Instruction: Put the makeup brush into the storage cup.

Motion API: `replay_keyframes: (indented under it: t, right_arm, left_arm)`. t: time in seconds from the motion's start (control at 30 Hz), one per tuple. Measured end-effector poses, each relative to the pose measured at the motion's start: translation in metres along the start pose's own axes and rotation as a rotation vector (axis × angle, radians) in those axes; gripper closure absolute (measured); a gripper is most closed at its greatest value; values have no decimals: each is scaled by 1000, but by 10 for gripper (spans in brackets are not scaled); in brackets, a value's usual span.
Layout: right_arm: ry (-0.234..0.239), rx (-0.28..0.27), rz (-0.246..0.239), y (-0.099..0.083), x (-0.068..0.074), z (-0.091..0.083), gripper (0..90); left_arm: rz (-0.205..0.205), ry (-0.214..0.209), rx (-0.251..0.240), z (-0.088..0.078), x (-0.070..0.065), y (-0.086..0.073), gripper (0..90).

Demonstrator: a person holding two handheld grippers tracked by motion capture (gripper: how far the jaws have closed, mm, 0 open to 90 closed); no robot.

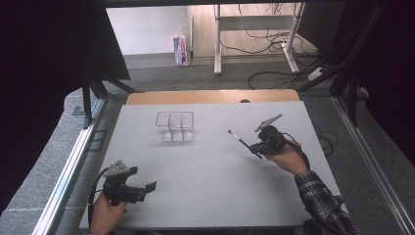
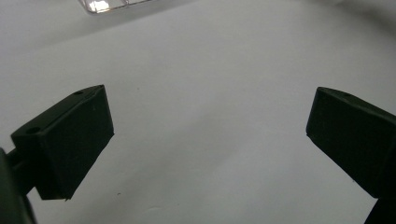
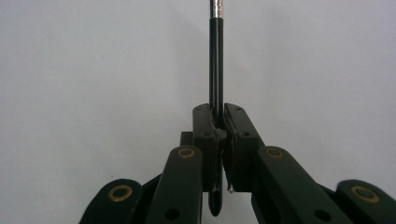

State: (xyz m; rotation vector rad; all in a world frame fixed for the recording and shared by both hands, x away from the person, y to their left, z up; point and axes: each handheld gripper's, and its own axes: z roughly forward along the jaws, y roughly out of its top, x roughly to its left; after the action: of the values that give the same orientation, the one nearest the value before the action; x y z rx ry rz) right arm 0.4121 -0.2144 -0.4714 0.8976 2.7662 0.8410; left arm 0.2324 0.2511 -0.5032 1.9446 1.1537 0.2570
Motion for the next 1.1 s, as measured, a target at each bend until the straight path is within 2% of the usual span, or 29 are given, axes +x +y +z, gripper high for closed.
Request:
replay_keyframes:
  t: [0.13,0.47,0.67,0.8,0.97,1.07,1.1]
  right_arm:
    - [-20,-16,-14,-4,3,-4,839]
    - [-22,-68,-14,-12,14,-14,839]
    - [-29,-102,-4,-17,20,-23,838]
    - [-37,-125,1,-20,24,-28,838]
    - [-48,-159,1,-25,30,-36,838]
    - [-55,-190,1,-27,34,-42,839]
    - [-61,-202,0,-28,37,-45,838]
  left_arm:
    - [6,7,9,1,0,0,12]
    - [-18,-9,-25,-2,3,-1,1]
    - [12,-28,-45,-3,-1,0,0]
    - [30,-7,-24,-2,-3,1,0]
    - [42,-4,-6,0,-4,1,4]
    - [19,-24,-6,0,-5,2,4]
    - [-10,-62,-19,-1,-4,3,4]
